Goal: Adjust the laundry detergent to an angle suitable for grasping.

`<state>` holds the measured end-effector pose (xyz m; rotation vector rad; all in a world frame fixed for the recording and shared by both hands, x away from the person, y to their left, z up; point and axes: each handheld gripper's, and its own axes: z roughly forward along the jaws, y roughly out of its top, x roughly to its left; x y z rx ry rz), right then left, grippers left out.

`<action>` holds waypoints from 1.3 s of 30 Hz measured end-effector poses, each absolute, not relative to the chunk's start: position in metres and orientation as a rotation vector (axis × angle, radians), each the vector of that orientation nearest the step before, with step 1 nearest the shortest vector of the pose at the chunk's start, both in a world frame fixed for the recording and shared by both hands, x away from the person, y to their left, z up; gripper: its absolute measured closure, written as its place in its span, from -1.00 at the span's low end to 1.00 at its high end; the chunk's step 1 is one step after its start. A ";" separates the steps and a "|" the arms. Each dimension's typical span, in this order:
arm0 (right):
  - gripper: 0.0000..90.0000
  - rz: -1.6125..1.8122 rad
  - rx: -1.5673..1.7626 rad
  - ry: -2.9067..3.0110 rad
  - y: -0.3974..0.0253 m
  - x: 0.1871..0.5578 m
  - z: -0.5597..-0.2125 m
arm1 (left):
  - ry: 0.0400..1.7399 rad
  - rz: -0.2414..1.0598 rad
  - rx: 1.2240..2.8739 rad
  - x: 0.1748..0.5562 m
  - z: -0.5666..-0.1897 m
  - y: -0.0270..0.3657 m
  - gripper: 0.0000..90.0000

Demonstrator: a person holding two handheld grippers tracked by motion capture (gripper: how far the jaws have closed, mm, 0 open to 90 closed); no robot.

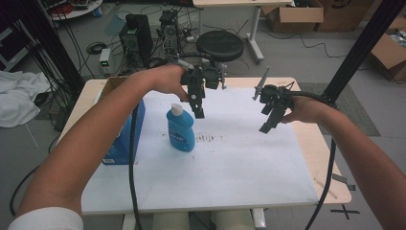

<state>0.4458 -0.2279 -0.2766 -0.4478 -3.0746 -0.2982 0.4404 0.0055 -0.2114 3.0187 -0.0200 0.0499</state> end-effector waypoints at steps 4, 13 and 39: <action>-0.61 -0.310 -0.447 -3.077 -0.229 0.444 -0.275 | -0.029 0.056 3.021 0.440 -0.211 0.005 -0.53; -0.62 -0.342 -0.462 -3.077 -0.233 0.441 -0.276 | -0.046 0.059 3.023 0.439 -0.212 0.003 -0.54; -0.62 -0.417 -0.451 -3.073 -0.231 0.427 -0.279 | -0.011 0.104 2.999 0.446 -0.198 0.012 -0.52</action>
